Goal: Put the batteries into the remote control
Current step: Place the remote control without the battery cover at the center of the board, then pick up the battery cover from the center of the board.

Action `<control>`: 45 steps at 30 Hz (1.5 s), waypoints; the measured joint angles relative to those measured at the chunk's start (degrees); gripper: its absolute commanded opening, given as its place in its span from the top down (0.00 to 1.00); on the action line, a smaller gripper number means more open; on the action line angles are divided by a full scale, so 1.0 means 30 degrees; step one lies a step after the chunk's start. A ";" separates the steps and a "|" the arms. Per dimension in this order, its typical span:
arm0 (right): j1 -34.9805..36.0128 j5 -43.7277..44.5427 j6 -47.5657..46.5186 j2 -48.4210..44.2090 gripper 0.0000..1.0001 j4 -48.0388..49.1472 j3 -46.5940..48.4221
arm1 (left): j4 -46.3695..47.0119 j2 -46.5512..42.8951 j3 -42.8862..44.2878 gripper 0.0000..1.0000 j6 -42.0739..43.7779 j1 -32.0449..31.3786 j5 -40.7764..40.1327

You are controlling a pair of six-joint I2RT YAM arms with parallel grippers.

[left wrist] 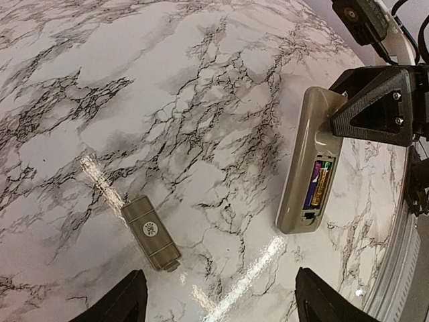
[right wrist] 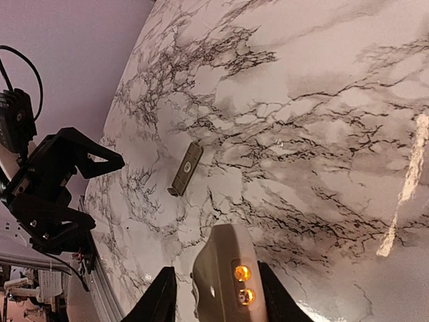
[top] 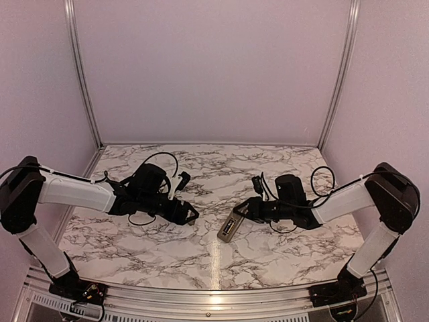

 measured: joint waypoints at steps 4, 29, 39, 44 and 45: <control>0.0000 0.0495 -0.0510 -0.0262 0.50 -0.1020 0.0000 | -0.0182 0.0539 0.0699 0.21 0.0153 0.0000 0.0000; -0.0015 0.3483 -0.2951 -0.1253 0.27 -0.7191 0.0248 | -0.3701 0.4036 0.3789 0.52 0.1195 -0.1173 -0.2463; -0.0015 0.3810 -0.3184 -0.1566 0.24 -0.7752 0.0270 | -0.4590 0.4677 0.4124 0.68 0.1341 -0.1399 -0.3920; -0.0015 0.4197 -0.3504 -0.2025 0.21 -0.8269 0.0277 | -0.4896 0.5064 0.4422 0.75 0.1246 -0.1399 -0.4656; -0.0015 0.4233 -0.3621 -0.2164 0.21 -0.8335 0.0291 | -0.4991 0.5158 0.4554 0.77 0.1253 -0.1399 -0.4809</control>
